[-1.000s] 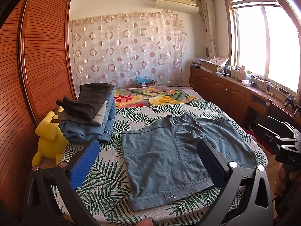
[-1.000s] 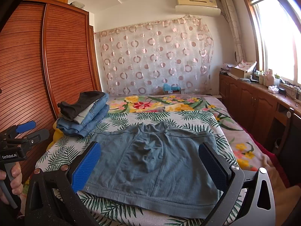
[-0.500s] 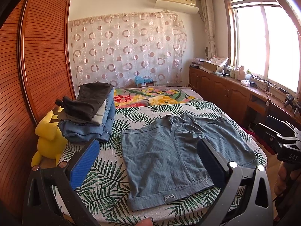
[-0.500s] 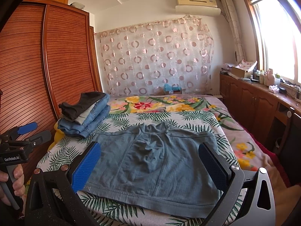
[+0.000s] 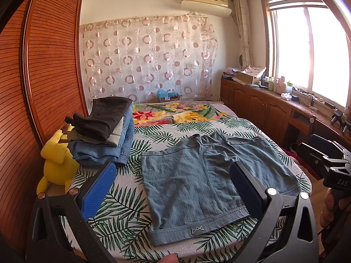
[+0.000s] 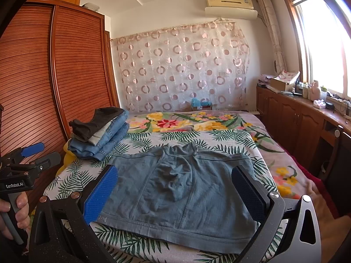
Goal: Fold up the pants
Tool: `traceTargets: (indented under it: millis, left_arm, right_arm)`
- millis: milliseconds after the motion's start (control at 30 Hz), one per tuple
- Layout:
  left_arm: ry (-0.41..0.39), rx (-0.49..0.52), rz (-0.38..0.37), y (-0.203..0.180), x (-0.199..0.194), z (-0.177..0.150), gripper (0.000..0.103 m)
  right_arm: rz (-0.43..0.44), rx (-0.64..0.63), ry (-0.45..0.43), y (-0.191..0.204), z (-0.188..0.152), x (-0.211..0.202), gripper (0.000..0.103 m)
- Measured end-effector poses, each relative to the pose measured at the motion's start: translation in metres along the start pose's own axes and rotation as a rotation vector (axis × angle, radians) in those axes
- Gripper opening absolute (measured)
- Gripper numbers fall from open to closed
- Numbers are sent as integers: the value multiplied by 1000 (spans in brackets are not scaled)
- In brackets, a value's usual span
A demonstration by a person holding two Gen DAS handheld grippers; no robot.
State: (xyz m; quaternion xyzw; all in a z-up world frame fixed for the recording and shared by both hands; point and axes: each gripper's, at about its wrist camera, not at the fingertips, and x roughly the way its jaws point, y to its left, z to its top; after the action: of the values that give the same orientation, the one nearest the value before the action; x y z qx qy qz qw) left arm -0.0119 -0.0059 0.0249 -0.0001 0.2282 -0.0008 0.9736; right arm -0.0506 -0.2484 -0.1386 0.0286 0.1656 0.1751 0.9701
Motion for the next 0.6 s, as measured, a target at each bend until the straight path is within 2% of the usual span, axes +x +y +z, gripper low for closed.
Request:
traceTargets:
  millis: [600]
  left_arm:
    - [-3,2,1,0,2,-2,103]
  right_arm:
    - [3,1,0,-1,-1,0,103]
